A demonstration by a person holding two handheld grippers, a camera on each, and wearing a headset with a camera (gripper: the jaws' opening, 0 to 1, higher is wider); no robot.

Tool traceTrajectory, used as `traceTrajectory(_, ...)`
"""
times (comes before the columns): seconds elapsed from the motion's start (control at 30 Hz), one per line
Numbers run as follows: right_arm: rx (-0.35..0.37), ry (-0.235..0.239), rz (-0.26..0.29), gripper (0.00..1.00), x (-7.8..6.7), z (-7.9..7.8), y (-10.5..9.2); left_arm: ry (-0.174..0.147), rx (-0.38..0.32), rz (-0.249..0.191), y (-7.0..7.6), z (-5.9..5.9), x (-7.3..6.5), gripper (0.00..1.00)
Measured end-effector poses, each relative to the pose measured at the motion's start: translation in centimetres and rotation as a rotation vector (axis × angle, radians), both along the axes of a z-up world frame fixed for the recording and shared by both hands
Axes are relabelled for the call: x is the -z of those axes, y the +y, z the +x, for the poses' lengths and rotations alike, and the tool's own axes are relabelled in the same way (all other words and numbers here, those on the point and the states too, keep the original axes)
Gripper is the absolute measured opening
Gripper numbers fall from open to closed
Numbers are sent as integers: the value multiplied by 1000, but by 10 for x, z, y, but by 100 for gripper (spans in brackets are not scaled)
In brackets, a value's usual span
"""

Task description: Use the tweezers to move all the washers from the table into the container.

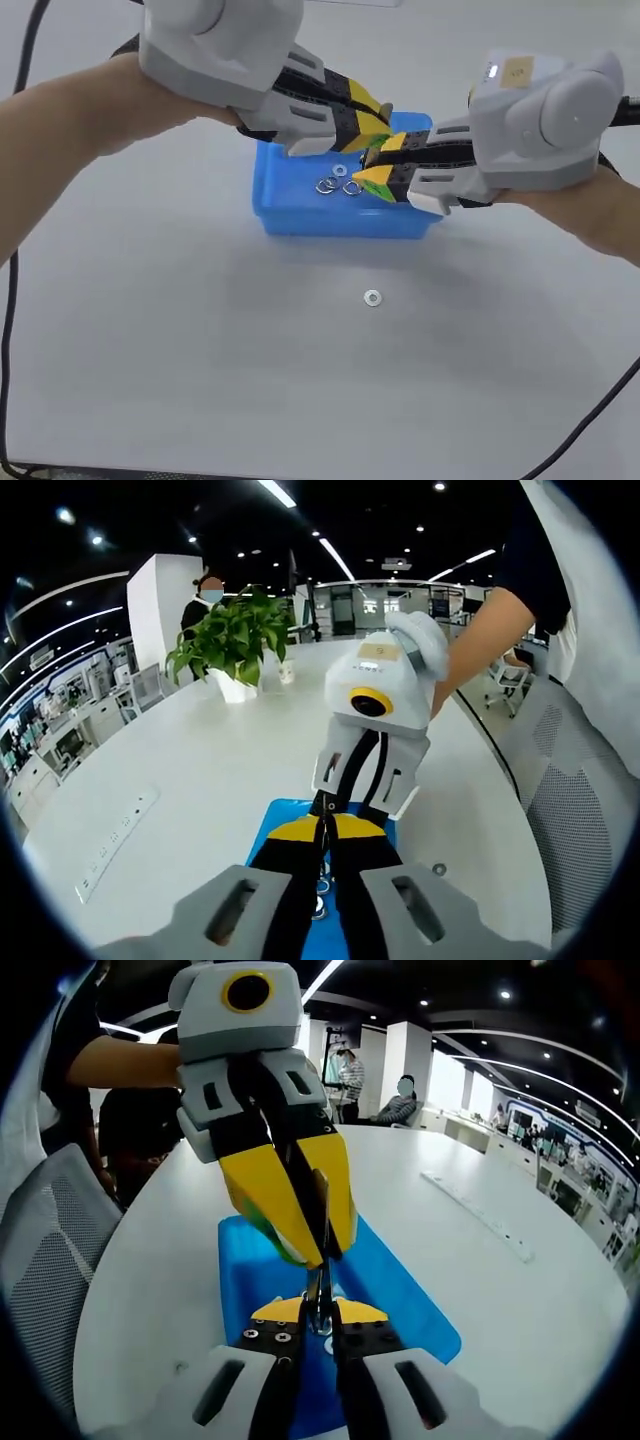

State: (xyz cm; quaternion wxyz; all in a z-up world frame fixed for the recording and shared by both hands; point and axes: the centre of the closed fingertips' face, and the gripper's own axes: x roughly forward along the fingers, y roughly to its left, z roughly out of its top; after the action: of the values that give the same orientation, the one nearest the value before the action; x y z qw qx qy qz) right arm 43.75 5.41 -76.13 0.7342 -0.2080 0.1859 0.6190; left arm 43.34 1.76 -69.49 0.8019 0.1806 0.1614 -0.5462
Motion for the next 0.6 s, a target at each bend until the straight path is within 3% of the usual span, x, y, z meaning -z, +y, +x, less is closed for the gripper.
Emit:
traceTrajectory(0.17, 5, -14, 0, 12, -3, 1, 0, -18, -6, -8, 2, 4, -2, 6)
traceTrajectory(0.33, 0, -13, -20, 20, -1, -3, -1, -22, -14, -4, 4, 7, -1, 6)
traceTrajectory(0.6, 60, -18, 0, 26, -13, 2, -12, -42, -41, -28, 12, 11, -16, 6)
